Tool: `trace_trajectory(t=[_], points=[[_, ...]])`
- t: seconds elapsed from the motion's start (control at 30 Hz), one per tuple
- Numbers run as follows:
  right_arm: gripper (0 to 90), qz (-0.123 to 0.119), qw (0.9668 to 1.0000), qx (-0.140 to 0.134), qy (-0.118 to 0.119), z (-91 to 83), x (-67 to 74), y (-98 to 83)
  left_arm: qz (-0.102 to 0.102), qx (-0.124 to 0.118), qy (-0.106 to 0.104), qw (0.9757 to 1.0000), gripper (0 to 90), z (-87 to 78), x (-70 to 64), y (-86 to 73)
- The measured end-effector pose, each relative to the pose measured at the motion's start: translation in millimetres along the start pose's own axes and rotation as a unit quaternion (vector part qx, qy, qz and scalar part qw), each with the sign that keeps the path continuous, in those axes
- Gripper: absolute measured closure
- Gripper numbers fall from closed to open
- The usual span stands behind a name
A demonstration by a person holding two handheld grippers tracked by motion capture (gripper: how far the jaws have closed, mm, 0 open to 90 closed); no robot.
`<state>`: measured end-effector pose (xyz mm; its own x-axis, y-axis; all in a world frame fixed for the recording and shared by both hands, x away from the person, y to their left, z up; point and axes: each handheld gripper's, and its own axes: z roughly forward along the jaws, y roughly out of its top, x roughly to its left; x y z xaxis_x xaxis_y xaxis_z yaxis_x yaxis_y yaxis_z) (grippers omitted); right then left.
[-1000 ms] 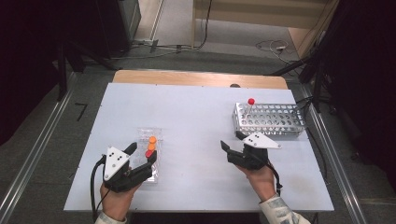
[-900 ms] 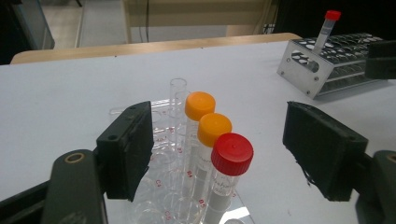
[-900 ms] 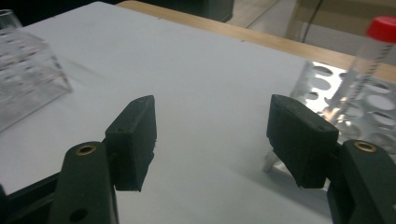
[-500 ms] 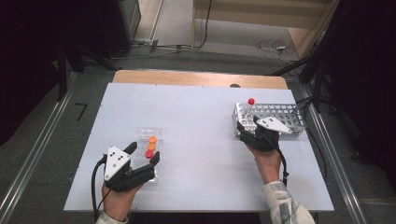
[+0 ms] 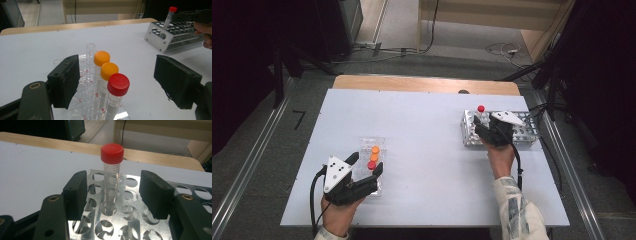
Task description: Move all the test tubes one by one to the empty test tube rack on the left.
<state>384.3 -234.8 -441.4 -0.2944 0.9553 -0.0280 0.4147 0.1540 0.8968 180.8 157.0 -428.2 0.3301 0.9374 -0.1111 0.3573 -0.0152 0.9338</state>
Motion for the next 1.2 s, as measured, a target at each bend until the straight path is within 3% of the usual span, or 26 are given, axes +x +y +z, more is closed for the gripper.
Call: trace_trajectory(t=[0.17,0.53,0.6,0.73,1.0,1.2], points=[[46.5,-0.011,0.9999,0.002,0.005,11.3,2.6,-0.3,0.002,0.001,-0.002,1.0,21.6,0.4,-0.5,-0.2],[70.4,0.003,1.0,0.004,-0.003,26.4,2.4,-3.9,0.0,0.003,-0.001,1.0,21.4,0.9,0.0,-1.0],[70.7,0.005,1.0,0.0,-0.002,25.5,1.2,-3.3,0.0,0.004,-0.001,1.0,21.1,1.3,0.1,-1.3],[70.8,0.006,0.9999,-0.011,0.004,19.2,0.5,3.5,-0.001,0.003,-0.003,1.0,20.3,1.8,-0.2,-1.3],[70.8,-0.007,0.9984,-0.055,0.014,-9.5,2.5,39.1,-0.004,0.001,-0.003,1.0,20.2,0.4,0.4,-0.7],[70.9,-0.017,0.9973,-0.063,0.033,-32.1,8.3,49.6,-0.005,-0.001,-0.003,1.0,20.4,-0.6,-0.3,-0.2]])
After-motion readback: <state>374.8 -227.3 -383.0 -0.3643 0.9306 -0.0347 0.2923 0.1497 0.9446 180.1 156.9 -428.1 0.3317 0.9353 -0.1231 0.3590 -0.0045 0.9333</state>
